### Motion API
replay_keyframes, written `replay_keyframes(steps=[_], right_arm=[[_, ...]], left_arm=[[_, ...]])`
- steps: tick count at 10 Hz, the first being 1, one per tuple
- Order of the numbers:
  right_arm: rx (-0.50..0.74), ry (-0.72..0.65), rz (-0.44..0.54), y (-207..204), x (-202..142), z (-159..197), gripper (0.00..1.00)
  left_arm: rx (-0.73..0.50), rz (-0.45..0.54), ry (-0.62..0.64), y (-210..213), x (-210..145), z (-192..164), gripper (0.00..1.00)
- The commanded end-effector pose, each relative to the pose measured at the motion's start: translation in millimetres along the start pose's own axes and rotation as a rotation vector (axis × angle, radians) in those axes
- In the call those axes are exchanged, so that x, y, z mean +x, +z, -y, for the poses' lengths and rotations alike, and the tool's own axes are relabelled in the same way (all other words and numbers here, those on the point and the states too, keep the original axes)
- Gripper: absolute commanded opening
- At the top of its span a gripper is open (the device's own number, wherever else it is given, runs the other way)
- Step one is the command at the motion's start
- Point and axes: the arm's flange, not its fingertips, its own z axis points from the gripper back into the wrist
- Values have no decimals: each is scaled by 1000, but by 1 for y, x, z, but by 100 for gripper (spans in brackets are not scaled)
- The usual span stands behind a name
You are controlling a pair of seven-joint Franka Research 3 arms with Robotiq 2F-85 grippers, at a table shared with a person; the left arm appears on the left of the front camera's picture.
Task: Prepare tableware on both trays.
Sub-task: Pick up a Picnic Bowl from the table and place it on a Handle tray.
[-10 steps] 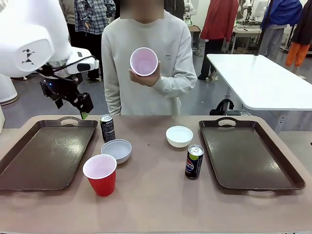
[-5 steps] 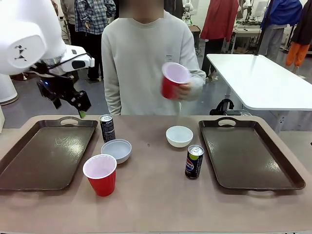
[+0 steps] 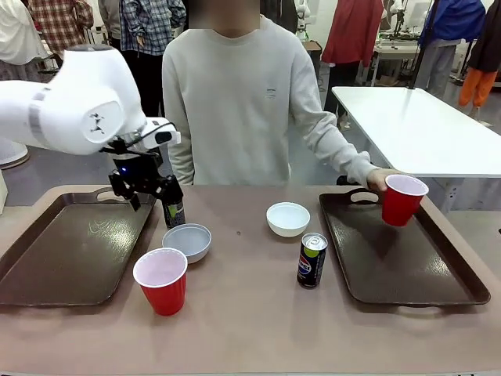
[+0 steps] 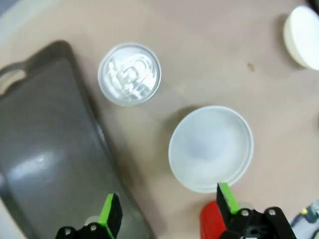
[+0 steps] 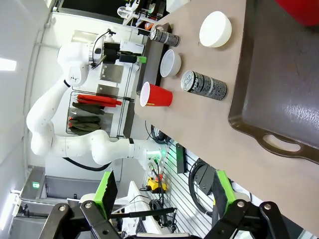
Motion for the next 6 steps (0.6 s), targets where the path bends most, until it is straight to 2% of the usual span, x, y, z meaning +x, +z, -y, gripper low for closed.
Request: replay_keyframes(steps=[1,3,5,6], right_arm=[[13,11,-7,0,0,1,100],[13,11,-7,0,0,1,100],[13,11,-7,0,0,1,100],[13,11,-7,0,0,1,100]], left_arm=[[41,-6,49,-22,14,21,100],[48,-60,61,-50,11,33,100],[99,-63,69,-66,6,30,100],[116,-53,71,-71,4,27,53]])
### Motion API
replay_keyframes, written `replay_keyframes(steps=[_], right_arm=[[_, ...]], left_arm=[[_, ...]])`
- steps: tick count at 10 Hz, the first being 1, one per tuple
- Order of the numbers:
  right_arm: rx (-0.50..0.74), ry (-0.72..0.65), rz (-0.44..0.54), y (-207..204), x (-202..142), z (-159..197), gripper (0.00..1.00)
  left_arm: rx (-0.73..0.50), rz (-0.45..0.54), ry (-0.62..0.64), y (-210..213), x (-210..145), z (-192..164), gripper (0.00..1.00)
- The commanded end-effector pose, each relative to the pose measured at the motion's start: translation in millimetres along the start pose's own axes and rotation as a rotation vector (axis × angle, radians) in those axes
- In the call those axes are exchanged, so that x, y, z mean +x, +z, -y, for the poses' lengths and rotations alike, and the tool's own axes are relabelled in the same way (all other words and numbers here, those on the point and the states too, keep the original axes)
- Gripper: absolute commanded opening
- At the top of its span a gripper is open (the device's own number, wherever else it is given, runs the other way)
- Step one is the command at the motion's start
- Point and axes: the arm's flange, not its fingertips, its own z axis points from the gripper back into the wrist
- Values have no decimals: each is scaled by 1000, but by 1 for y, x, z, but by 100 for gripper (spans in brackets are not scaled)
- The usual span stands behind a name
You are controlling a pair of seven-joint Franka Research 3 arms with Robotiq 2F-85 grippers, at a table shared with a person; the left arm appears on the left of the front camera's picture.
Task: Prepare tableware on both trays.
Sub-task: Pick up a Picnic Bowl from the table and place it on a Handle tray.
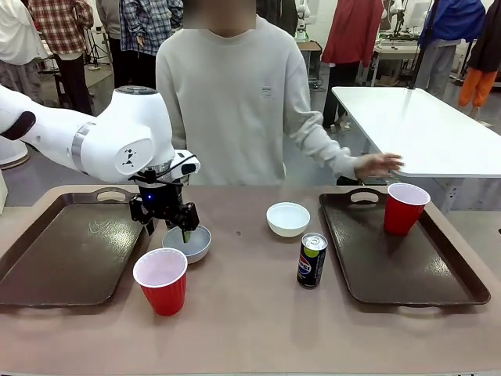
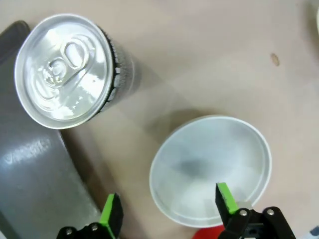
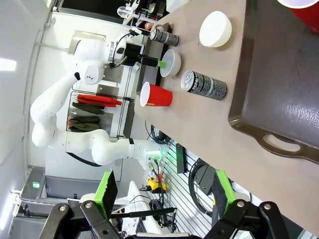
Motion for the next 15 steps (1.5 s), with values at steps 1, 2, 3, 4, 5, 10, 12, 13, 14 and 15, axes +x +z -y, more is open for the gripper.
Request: replay_keyframes(steps=[1,2,3,4,5,10,12,13,14,15], right_arm=[[13,11,-7,0,0,1,100],[13,11,-7,0,0,1,100],[13,11,-7,0,0,1,100],[13,11,-7,0,0,1,100],[13,11,-7,0,0,1,100],[13,11,-7,0,0,1,100],[13,11,-7,0,0,1,100],[13,11,-7,0,0,1,100],[13,11,-7,0,0,1,100],[13,11,-7,0,0,1,100]], left_arm=[[46,45,35,-6,1,1,53],[50,46,30,-12,2,0,5],[47,35,32,-17,-2,-5,47],[28,27,31,-23,-2,-7,0],[9,18,27,-23,-3,-6,0],[-29,16,23,-19,-10,-4,0],[-40,37,26,-4,-19,-6,0],[-4,46,35,22,-37,-8,0],[49,50,38,66,-67,-23,0],[26,133,56,109,-96,-60,0]])
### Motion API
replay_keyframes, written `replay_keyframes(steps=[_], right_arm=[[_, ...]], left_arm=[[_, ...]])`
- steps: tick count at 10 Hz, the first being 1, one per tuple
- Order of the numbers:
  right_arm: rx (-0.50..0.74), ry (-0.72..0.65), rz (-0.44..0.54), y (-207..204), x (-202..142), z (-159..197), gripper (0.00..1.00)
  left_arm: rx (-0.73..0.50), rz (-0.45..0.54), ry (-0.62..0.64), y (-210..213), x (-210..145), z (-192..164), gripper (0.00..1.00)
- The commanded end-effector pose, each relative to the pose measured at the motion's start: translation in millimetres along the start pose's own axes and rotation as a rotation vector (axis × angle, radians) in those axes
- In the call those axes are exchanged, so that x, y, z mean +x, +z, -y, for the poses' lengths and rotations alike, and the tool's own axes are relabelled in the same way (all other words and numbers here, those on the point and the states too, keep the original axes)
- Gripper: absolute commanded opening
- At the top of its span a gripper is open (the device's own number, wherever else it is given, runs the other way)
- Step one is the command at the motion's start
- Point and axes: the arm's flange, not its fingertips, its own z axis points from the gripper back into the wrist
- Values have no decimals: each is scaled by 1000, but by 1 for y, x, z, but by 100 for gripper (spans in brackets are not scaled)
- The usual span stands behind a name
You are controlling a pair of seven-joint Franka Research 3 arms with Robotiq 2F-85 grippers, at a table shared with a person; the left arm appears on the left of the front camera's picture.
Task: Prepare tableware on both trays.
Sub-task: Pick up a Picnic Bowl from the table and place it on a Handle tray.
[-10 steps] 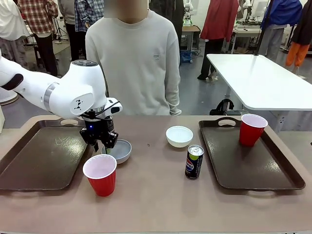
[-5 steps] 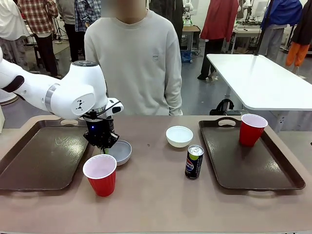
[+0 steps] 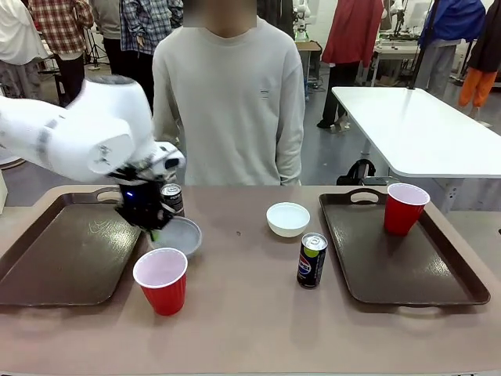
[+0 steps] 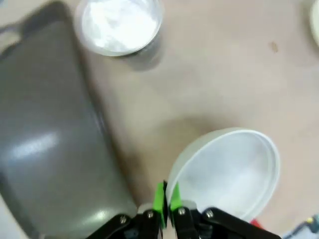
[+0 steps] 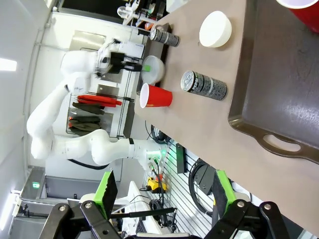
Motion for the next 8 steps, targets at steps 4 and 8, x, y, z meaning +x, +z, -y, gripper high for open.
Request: replay_keyframes(steps=[4,8], right_arm=[[13,11,-7,0,0,1,100],[13,11,-7,0,0,1,100]], left_arm=[[-90,39,135,75,-67,-138,0],[-65,42,144,92,-77,-152,0]])
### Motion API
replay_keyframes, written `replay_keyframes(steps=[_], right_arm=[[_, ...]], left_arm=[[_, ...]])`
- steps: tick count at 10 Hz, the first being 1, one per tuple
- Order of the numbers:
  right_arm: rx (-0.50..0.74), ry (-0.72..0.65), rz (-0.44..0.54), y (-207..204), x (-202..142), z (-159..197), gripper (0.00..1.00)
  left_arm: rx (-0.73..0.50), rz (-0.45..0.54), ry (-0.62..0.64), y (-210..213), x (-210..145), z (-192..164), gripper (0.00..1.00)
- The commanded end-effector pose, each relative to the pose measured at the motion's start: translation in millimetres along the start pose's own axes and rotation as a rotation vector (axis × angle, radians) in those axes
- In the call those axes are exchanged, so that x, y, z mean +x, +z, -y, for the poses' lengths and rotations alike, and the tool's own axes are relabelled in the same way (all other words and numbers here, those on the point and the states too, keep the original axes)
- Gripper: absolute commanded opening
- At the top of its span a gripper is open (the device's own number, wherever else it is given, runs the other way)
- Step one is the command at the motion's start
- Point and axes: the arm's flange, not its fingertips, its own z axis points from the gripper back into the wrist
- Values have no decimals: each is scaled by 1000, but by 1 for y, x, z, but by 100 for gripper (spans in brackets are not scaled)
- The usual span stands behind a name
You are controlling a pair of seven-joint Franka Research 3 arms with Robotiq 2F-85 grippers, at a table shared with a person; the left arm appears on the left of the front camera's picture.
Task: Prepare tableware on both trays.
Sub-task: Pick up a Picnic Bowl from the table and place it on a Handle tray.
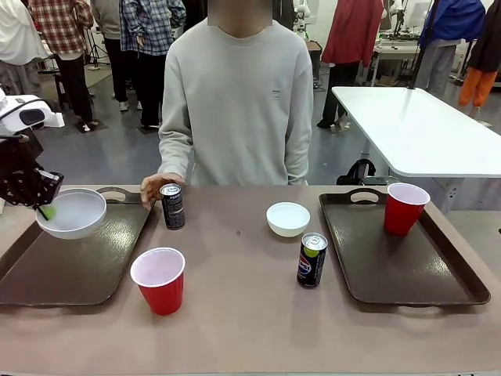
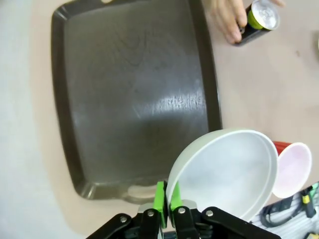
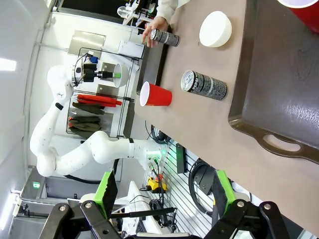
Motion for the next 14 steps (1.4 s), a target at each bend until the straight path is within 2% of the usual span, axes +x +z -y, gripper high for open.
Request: replay_keyframes(steps=[1,2,3,6,9,10,11,12,14], right_arm=[[13,11,-7,0,0,1,100],[13,11,-7,0,0,1,100],[13,11,-7,0,0,1,100],[13,11,-7,0,0,1,100],[13,11,-7,0,0,1,100],[13,11,-7,0,0,1,100],[13,11,-7,0,0,1,100],[13,11,-7,0,0,1,100],[13,11,-7,0,0,1,100]], left_arm=[[-2,-4,4,-3,1,-2,4],[-15,-6,59,-10,16,-15,4],[-63,14,68,-18,16,-28,4],[-61,17,97,-34,-9,-54,4],[-29,-37,86,-73,-4,-51,4],[-56,-52,76,-78,-10,-49,4],[-59,-149,-13,-47,-50,-43,4],[32,-139,-107,-18,-101,-39,4],[48,-173,-30,-31,-87,-47,4]])
